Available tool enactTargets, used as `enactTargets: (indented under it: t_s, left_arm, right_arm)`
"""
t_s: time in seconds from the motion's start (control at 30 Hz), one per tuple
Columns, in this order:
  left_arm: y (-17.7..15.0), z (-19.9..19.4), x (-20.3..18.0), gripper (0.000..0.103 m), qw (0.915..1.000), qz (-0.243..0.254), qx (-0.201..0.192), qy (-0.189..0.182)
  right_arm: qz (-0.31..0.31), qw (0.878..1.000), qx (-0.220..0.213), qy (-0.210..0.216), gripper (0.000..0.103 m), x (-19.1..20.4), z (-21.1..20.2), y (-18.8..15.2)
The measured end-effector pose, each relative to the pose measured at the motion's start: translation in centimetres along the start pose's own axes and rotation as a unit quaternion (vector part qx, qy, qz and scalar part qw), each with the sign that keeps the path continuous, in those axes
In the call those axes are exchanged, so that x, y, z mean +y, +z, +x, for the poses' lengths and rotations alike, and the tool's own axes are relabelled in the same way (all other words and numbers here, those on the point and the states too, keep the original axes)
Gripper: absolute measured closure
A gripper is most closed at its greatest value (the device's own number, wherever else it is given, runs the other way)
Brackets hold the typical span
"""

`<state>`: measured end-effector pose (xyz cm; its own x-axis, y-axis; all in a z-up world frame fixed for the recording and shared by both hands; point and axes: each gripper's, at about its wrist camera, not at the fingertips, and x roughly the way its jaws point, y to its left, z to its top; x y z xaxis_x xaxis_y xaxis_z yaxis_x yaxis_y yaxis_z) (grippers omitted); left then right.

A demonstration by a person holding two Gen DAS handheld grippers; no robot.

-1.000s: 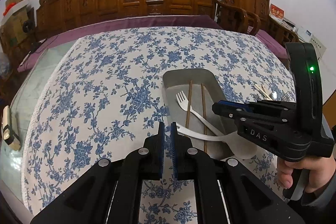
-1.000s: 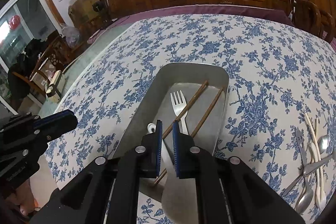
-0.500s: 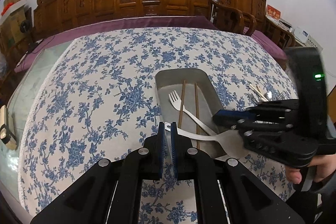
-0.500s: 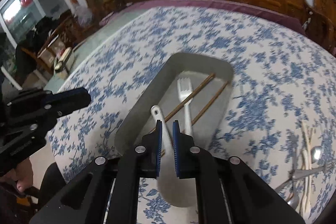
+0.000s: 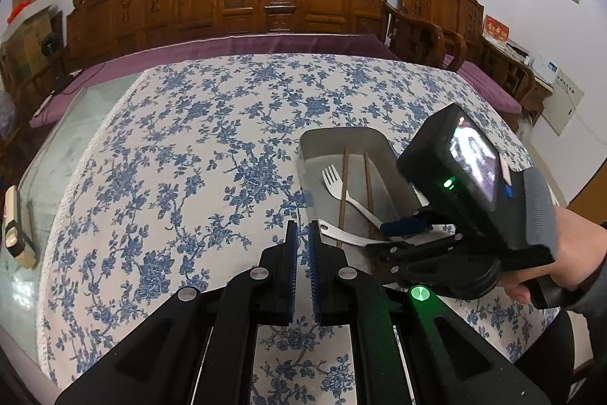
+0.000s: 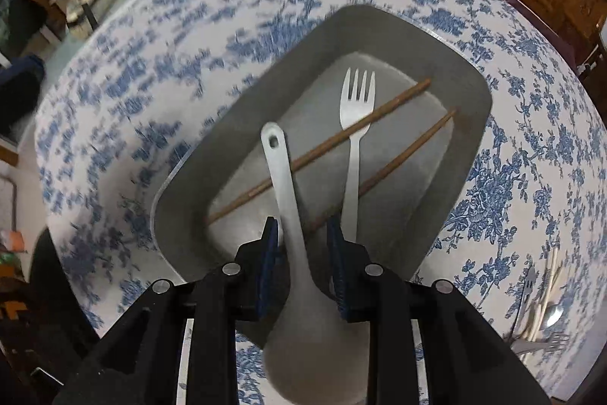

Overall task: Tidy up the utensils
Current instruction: 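Open the right tool to release the white spoon in the tray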

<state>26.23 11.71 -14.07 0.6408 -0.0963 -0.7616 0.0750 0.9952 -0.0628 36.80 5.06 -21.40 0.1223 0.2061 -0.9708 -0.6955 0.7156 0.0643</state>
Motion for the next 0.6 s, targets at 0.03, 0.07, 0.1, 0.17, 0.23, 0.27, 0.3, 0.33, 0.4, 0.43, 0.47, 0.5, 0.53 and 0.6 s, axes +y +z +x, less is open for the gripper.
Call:
enactTargets:
  t_s: [0.03, 0.07, 0.1, 0.17, 0.23, 0.27, 0.3, 0.33, 0.4, 0.43, 0.47, 0.5, 0.53, 0.6]
  left_arm:
    - [0.0, 0.0, 0.1, 0.098, 1.0000, -0.001, 0.000, 0.000]
    - [0.0, 0.0, 0.2, 0.098, 1.0000, -0.001, 0.000, 0.000]
    - [-0.1, 0.0, 0.3, 0.098, 1.0000, -0.002, 0.000, 0.000]
    - [-0.1, 0.0, 0.3, 0.098, 1.0000, -0.002, 0.000, 0.000]
    - [-0.1, 0.0, 0.4, 0.098, 1.0000, -0.003, 0.000, -0.001]
    - [-0.1, 0.0, 0.3, 0.098, 1.0000, -0.004, 0.000, -0.001]
    - [-0.1, 0.1, 0.3, 0.098, 1.0000, -0.004, 0.001, -0.001]
    - [-0.1, 0.1, 0.2, 0.098, 1.0000, -0.004, 0.001, -0.002]
    - [-0.2, 0.1, 0.1, 0.098, 1.0000, -0.005, 0.001, -0.004]
    - [-0.2, 0.1, 0.1, 0.098, 1.0000, -0.004, 0.001, -0.004]
    - [-0.2, 0.1, 0.0, 0.098, 1.0000, -0.004, 0.002, -0.005]
    - [-0.2, 0.2, 0.0, 0.098, 1.0000, -0.003, 0.002, -0.005]
    - [-0.2, 0.2, -0.1, 0.098, 1.0000, -0.002, 0.002, -0.005]
    - [-0.1, 0.2, -0.1, 0.098, 1.0000, -0.001, 0.003, -0.004]
  right_arm:
    - [-0.004, 1.000, 0.004, -0.006, 0.091, 0.1, 0.2, 0.0]
    - [-0.006, 1.000, 0.005, -0.009, 0.092, 0.1, 0.2, 0.0]
    - [-0.008, 1.000, 0.005, -0.011, 0.092, 0.1, 0.2, 0.0]
    - [-0.006, 1.000, -0.005, -0.013, 0.092, 0.1, -0.3, -0.1]
    - [0.009, 1.000, -0.028, -0.006, 0.092, -0.4, -1.2, 0.1]
    - [0.018, 0.999, -0.037, -0.004, 0.092, -0.7, -1.6, 0.4]
    - [0.031, 0.998, -0.055, -0.007, 0.092, -1.1, -2.2, 0.6]
    - [0.040, 0.997, -0.067, -0.011, 0.092, -1.4, -2.6, 0.9]
    - [0.066, 0.993, -0.096, -0.012, 0.092, -2.2, -3.5, 1.4]
    - [0.074, 0.992, -0.104, -0.010, 0.092, -2.5, -3.7, 1.6]
    - [0.080, 0.990, -0.112, -0.010, 0.091, -2.8, -3.9, 1.9]
    - [0.086, 0.989, -0.117, -0.014, 0.089, -3.0, -3.9, 2.2]
    - [0.093, 0.988, -0.121, -0.016, 0.083, -3.3, -4.0, 2.4]
    - [0.105, 0.984, -0.142, -0.010, 0.070, -3.6, -4.7, 2.2]
